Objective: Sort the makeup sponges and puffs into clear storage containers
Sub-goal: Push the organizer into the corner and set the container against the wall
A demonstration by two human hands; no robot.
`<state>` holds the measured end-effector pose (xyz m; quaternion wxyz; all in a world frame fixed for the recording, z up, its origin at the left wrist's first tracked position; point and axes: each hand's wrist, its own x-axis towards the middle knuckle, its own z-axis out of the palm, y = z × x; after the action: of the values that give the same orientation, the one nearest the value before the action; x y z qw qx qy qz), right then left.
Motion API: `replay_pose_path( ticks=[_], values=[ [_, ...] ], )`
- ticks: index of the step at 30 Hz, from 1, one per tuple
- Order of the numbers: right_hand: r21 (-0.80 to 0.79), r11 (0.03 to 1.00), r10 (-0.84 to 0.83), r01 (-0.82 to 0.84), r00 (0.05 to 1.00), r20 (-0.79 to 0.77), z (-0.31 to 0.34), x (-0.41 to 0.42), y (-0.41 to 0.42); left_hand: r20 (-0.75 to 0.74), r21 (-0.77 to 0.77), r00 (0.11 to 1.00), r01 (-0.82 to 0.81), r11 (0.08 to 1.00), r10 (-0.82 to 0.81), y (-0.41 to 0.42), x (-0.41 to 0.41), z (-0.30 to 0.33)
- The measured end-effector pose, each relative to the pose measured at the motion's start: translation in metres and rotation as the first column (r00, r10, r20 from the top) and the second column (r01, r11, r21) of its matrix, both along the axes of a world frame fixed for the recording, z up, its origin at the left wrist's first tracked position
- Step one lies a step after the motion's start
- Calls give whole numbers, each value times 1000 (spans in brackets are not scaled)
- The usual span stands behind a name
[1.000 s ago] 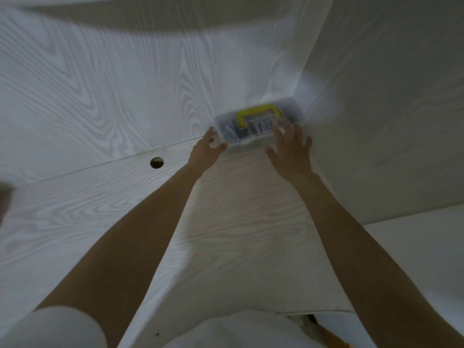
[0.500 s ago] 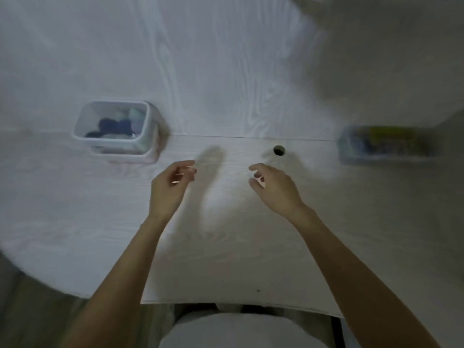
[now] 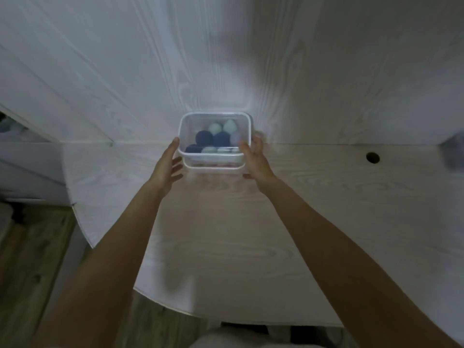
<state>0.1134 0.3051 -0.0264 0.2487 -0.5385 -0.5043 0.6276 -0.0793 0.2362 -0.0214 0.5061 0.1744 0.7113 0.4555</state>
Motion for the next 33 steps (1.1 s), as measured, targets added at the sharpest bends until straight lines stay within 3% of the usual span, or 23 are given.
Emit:
replay_pose_path(
  ticks=[4,11,15,19,26,33],
  values=[
    [-67,996,-56,51,996,-70,-4,7,-3,40,64,999,-1,998,-1,4,7,3],
    [1,995,-96,97,987,-132,24,107,-48,-18,173,992,127,977,-125,-16,79,19],
    [40,954,-284,297,938,-198,34,200,-82,-56,199,954,299,934,-293,-6,171,35],
    [7,833,-533,553,807,-256,42,296,-92,-69,230,912,409,883,-404,11,278,48],
    [67,757,-623,650,749,-227,68,470,-58,33,242,875,462,853,-483,57,462,63],
    [20,699,-693,715,684,-228,69,571,29,139,227,922,325,918,-361,121,583,64]
  ],
)
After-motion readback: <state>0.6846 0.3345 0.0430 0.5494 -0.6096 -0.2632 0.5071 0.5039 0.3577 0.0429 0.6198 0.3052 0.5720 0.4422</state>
